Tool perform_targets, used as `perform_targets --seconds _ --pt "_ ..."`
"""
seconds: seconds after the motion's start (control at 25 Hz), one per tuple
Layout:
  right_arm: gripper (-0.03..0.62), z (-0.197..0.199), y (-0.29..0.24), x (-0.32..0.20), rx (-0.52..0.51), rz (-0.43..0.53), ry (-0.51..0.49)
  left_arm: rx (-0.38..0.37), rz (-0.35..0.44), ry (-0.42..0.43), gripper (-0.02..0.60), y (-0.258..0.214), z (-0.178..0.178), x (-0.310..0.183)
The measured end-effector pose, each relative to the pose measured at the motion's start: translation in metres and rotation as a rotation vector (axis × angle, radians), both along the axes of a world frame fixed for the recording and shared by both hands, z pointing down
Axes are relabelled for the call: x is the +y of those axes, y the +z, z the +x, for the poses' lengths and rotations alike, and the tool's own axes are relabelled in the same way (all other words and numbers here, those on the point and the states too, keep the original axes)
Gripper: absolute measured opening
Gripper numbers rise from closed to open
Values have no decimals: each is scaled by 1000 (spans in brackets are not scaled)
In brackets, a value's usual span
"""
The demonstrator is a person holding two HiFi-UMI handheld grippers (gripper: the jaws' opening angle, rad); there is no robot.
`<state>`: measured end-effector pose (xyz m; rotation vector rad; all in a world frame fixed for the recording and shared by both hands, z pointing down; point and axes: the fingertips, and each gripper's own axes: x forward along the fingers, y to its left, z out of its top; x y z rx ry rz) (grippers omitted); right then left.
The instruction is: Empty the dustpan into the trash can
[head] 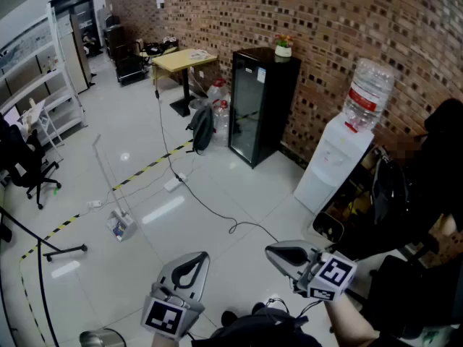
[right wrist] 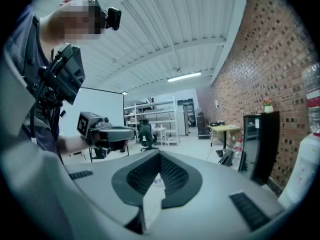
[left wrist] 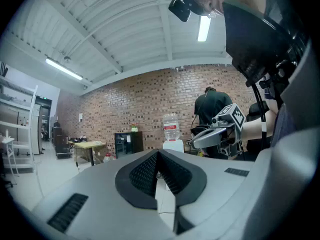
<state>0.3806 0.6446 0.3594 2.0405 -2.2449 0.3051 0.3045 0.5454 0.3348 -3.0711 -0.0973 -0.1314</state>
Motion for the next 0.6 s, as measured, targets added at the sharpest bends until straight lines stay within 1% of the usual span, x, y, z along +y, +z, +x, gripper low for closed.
perform_targets --seconds 0.12,0.2,0.32,0.44,0.6 --pt "14 -7 3 -5 -5 -26 -14 1 -28 27 -2 0 -5 -1" --pt "14 -8 4 -8 -5 -34 -11 -10 -34 31 -2 2 -6 -5" --pt "14 -5 6 -17 -9 -33 -22 -21 -22 -10 -2 1 -4 -20" --pt "14 0 9 -33 -21 -26 -53 -22 -26 -54 -2 -1 -5 -37" --pt "14 23 13 -56 -47 -10 -88 -30 -20 -103 -2 -2 10 -57"
